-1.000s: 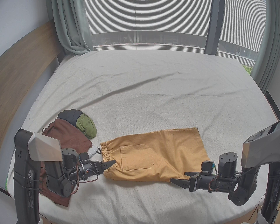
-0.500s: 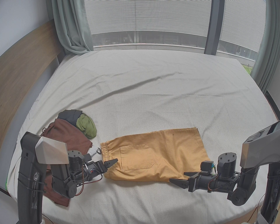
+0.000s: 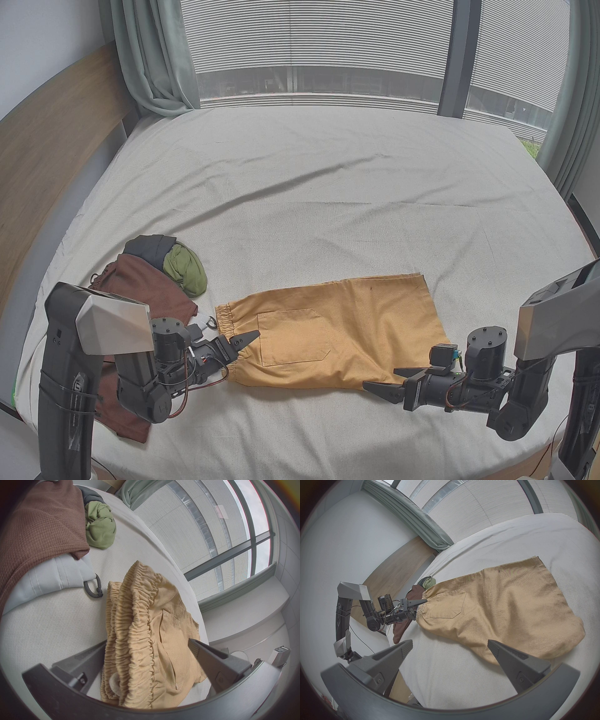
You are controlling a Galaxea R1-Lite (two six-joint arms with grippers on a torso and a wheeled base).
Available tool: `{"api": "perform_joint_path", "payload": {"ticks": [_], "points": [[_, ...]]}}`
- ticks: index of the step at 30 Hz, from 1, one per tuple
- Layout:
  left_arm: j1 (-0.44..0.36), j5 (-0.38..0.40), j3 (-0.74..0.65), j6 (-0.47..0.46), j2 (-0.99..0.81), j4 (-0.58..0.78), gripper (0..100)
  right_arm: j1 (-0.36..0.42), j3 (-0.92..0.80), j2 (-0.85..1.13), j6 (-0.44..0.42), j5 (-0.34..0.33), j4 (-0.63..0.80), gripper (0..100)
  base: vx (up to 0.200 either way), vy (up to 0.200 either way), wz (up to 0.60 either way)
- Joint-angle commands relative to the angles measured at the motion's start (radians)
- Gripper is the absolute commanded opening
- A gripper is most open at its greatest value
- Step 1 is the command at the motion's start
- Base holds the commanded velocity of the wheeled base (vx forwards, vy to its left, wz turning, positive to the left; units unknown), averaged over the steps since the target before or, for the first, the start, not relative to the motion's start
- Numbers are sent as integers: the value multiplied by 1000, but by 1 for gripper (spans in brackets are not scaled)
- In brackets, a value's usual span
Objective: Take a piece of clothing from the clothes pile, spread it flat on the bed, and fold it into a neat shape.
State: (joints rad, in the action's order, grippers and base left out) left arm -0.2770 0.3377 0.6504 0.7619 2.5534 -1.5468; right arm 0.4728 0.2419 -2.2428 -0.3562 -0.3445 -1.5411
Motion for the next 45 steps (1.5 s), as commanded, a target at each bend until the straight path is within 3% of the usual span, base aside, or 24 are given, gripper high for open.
{"api": "perform_joint_path", "payload": {"ticks": [1,25,37,45], "points": [[-2,-3,0,0,-2,-3,0,0,0,0,0,-1,-1,100,0,0,0],[19,4,-14,28,-67,-7,0,-11,8,-11,2,2,-1,100,0,0,0],[93,119,-86,34,-150,-6,0,-31,19,-44,5,2,-1,100,0,0,0],[130,136,-86,30,-151,-6,0,-33,19,-44,5,2,-1,100,0,0,0]]}}
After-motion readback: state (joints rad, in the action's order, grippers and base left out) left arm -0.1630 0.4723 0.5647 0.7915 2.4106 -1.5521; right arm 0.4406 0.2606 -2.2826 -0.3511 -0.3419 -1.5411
